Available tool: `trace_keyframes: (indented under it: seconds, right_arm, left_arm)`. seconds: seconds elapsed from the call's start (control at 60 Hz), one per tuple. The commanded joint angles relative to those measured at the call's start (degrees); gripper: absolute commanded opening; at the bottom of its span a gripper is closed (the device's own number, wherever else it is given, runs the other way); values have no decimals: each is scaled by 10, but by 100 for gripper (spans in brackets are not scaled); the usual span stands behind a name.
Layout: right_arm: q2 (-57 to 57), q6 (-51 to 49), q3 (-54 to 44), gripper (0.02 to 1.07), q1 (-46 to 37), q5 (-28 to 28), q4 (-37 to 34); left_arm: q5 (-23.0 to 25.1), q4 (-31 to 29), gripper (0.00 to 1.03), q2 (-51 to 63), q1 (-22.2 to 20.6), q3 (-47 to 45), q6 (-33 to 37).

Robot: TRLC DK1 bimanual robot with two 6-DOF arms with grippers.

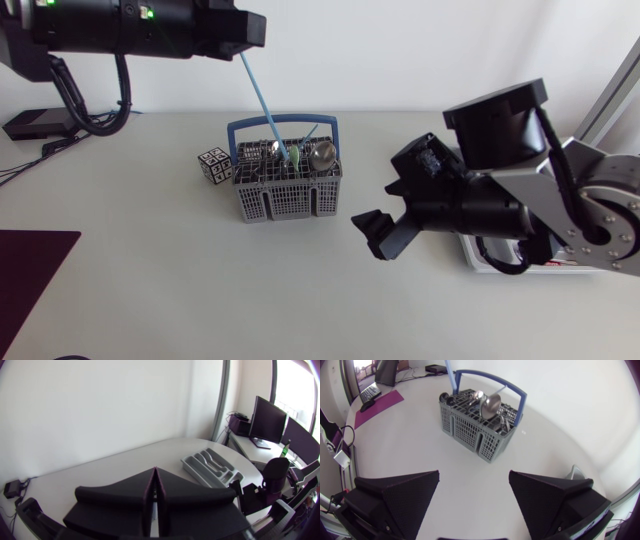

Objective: Transfer all utensils from the basket to the drawer tray.

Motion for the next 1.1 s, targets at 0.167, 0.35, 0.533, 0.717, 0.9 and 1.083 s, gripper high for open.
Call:
trace_keyframes:
  seconds: [0.167, 0.35, 0.533, 0.717, 0.9, 1.083]
  right_arm:
    - [22, -1, 82, 102, 26, -53, -7]
    - [71, 0, 124, 102, 38, -73, 2]
    - [105, -1, 146, 91, 45, -76, 3]
    - [126, -3, 146, 70, 46, -75, 16]
    - [136, -5, 141, 24, 43, -76, 35]
    - [134, -6, 134, 11, 46, -77, 36]
  left_arm:
    - [112, -40, 4, 31, 4, 14, -68]
    - [210, -61, 4, 78, 20, 24, -98]
    - [263, -82, 4, 112, 32, 54, -113]
    - [276, -85, 4, 123, 31, 66, -119]
    - [276, -85, 4, 129, 31, 66, -120]
    - [276, -85, 4, 132, 39, 66, -118]
